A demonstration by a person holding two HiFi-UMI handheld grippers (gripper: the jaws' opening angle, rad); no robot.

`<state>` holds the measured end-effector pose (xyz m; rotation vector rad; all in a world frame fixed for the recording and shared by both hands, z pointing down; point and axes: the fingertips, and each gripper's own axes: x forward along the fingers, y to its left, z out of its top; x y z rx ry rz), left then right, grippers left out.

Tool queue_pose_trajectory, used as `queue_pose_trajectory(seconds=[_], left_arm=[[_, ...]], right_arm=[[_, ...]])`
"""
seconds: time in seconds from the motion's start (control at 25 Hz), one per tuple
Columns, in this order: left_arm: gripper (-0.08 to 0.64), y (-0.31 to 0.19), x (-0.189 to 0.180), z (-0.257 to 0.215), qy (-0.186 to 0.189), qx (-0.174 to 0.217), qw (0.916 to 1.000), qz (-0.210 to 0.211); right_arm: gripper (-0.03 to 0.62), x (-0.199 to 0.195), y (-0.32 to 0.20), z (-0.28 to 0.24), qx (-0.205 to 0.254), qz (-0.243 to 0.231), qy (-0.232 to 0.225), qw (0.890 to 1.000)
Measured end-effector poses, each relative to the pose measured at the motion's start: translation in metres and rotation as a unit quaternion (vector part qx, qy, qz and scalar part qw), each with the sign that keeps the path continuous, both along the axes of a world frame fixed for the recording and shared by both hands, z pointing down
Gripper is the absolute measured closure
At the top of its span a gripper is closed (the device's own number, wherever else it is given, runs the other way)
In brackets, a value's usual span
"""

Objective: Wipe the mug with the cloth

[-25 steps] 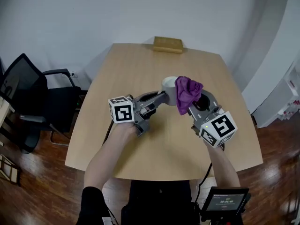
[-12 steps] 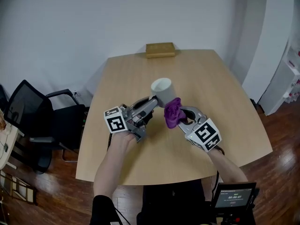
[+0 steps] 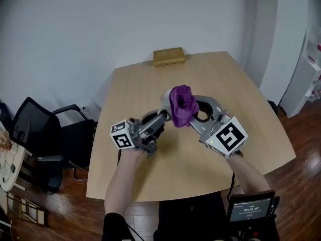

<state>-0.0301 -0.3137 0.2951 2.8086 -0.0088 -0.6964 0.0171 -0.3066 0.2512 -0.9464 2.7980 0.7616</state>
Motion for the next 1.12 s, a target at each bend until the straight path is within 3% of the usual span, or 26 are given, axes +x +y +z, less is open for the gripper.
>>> queue_pose_trajectory(seconds=[0.16, 0.36, 0.44, 0.52, 0.64, 0.76, 0.96, 1.12], left_arm=[[0.474, 0.006, -0.007, -0.005, 0.009, 0.016, 0.9998, 0.006], [0.472, 0.006, -0.019, -0.009, 0.016, 0.037, 0.9992, 0.001], [0.476, 0.007, -0.024, -0.011, 0.025, 0.044, 0.9987, 0.009], [0.476, 0.012, -0.026, -0.013, 0.029, 0.055, 0.9979, 0.019], [0.479, 0.022, -0.023, -0.017, 0.028, 0.074, 0.9962, 0.035], [0.479, 0.032, -0.016, -0.019, 0.033, 0.088, 0.9946, 0.045], [0.477, 0.045, -0.022, -0.028, 0.052, 0.114, 0.9903, 0.059], [0.474, 0.041, -0.031, -0.029, 0.058, 0.125, 0.9889, 0.054]], right_arm=[[0.527, -0.001, 0.004, 0.04, -0.032, 0.007, 0.016, 0.999], [0.526, 0.004, -0.009, 0.114, -0.134, 0.013, 0.068, 0.988], [0.526, 0.015, -0.014, 0.113, -0.152, 0.017, 0.051, 0.987], [0.526, 0.024, -0.009, 0.078, -0.133, 0.006, 0.003, 0.991], [0.526, 0.031, 0.01, 0.005, -0.065, -0.021, -0.061, 0.996], [0.526, 0.021, 0.025, -0.032, -0.026, -0.051, -0.068, 0.996], [0.527, 0.007, 0.024, -0.002, -0.037, -0.046, -0.038, 0.998], [0.526, 0.01, 0.01, 0.065, -0.101, -0.028, -0.005, 0.995]])
